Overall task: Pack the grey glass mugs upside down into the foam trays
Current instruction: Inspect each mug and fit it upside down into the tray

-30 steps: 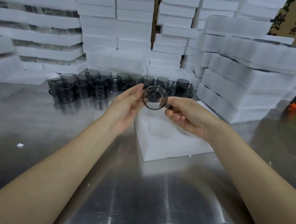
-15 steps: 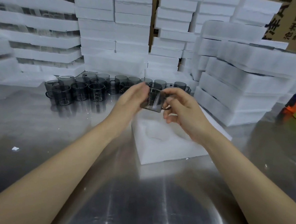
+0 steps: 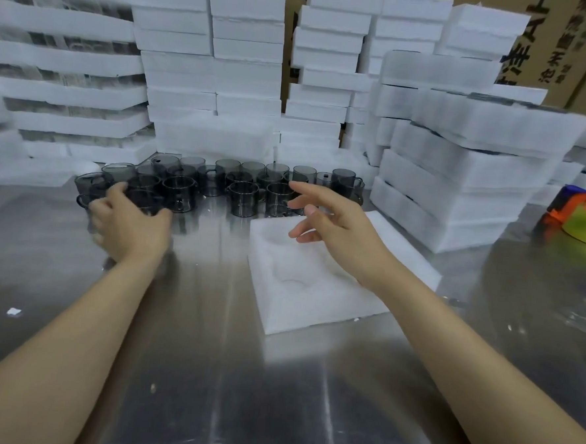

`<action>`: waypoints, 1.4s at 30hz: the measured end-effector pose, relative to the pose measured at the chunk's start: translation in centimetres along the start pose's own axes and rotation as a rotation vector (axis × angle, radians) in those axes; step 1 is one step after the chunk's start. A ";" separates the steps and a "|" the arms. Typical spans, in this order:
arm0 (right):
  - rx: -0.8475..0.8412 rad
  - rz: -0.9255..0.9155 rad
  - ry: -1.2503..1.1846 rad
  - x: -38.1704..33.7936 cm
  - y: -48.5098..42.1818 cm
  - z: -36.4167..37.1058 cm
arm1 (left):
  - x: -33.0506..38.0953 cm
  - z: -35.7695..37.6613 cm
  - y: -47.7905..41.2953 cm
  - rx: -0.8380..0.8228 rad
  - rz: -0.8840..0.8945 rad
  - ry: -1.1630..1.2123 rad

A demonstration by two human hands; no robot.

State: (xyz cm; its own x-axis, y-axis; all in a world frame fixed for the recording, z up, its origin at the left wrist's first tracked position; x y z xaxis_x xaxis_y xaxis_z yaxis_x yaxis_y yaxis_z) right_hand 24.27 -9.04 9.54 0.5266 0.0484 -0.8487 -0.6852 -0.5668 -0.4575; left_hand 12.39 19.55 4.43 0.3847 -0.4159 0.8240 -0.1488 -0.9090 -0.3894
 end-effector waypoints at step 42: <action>0.148 0.403 0.539 6.7 -0.4 -10.0 | 6.8 7.5 11.8 -0.948 -0.145 0.356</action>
State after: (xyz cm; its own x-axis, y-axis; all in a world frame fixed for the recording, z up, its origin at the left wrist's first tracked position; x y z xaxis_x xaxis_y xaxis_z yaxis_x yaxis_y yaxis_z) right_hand 33.11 -16.72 6.74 0.3666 -0.5798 -0.7276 -0.9214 -0.3346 -0.1976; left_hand 20.05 6.18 2.38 0.1866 -0.1442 0.9718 -0.8413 -0.5342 0.0823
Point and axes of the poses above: each hand's wrist, its own y-axis away from the middle knuckle, its own z-axis out of the palm, x = y × z, the point moved 10 cm from there along -y, towards the middle knuckle, and after that the axes turned 5 degrees about x, right-handed, at the moved point
